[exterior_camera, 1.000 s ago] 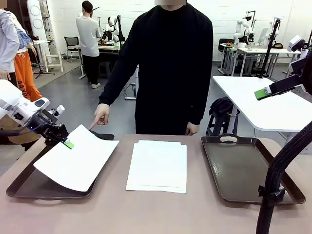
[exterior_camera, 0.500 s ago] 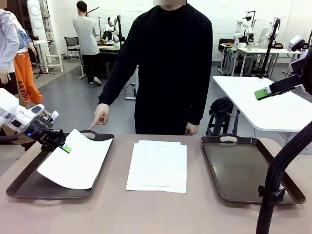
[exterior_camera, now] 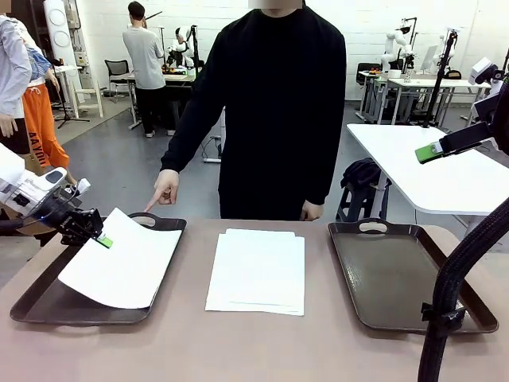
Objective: Sort the A4 documents.
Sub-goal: Place the A4 Paper in the designated Handle tray.
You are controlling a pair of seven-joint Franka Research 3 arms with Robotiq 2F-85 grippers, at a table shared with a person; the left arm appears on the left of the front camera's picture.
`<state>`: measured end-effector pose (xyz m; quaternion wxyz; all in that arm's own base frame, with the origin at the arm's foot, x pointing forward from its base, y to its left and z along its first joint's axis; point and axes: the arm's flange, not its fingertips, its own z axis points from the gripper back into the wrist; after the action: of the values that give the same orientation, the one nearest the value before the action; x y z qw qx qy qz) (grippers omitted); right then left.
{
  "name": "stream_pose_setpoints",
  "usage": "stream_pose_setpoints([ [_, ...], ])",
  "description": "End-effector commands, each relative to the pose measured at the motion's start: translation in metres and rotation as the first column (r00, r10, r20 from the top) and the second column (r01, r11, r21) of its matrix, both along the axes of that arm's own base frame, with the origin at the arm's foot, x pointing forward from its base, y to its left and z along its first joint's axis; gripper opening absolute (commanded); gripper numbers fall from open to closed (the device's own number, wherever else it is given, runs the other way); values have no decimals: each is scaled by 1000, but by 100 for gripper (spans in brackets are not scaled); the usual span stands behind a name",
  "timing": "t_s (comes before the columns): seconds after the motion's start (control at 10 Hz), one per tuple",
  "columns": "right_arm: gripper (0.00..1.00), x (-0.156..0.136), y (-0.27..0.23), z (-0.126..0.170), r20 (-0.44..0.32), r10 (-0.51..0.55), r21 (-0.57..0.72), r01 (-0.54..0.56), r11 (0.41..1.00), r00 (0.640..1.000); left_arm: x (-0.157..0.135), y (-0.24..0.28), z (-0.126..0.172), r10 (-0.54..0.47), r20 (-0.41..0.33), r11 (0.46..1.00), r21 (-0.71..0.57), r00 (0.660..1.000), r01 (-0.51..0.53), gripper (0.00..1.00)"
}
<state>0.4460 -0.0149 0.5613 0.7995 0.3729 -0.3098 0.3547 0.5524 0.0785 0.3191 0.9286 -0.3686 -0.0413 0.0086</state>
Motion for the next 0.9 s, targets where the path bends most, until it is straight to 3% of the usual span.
stream_pose_setpoints([
  [0.0, 100, 0, 0, 0, 0, 3, 6, -3, 1000, 1000, 0, -3, 5, 2, -2, 999, 36, 1000, -2, 21],
  [0.1, 100, 0, 0, 0, 0, 3, 6, -3, 1000, 1000, 2, -4, 8, -12, -4, 999, 51, 1000, 12, 40],
  [0.2, 100, 0, 0, 0, 0, 3, 6, -3, 1000, 1000, 3, -1, 9, -12, -12, 997, 74, 1000, 13, 24],
  [0.3, 100, 0, 0, 0, 0, 3, 6, -3, 1000, 1000, 5, 1, 10, 1, -29, 994, 106, 1000, 2, 60],
  [0.4, 100, 0, 0, 0, 0, 3, 6, -3, 1000, 1000, 5, 1, 10, 13, -47, 990, 141, 999, -6, 43],
  [0.5, 100, 0, 0, 0, 0, 3, 6, -3, 1000, 1000, 6, 1, 11, 15, -57, 985, 172, 998, -5, 80],
  [0.6, 100, 0, 0, 0, 0, 3, 6, -3, 1000, 1000, 7, 2, 12, 27, -67, 979, 205, 997, -13, 63],
  [0.7, 100, 0, 0, 0, 0, 3, 6, -3, 1000, 1000, 8, 4, 14, 31, -64, 976, 215, 997, -16, 100],
  [0.8, 100, 0, 0, 0, 0, 3, 6, -3, 1000, 1000, 7, 5, 16, 30, -62, 975, 223, 998, -15, 83],
])
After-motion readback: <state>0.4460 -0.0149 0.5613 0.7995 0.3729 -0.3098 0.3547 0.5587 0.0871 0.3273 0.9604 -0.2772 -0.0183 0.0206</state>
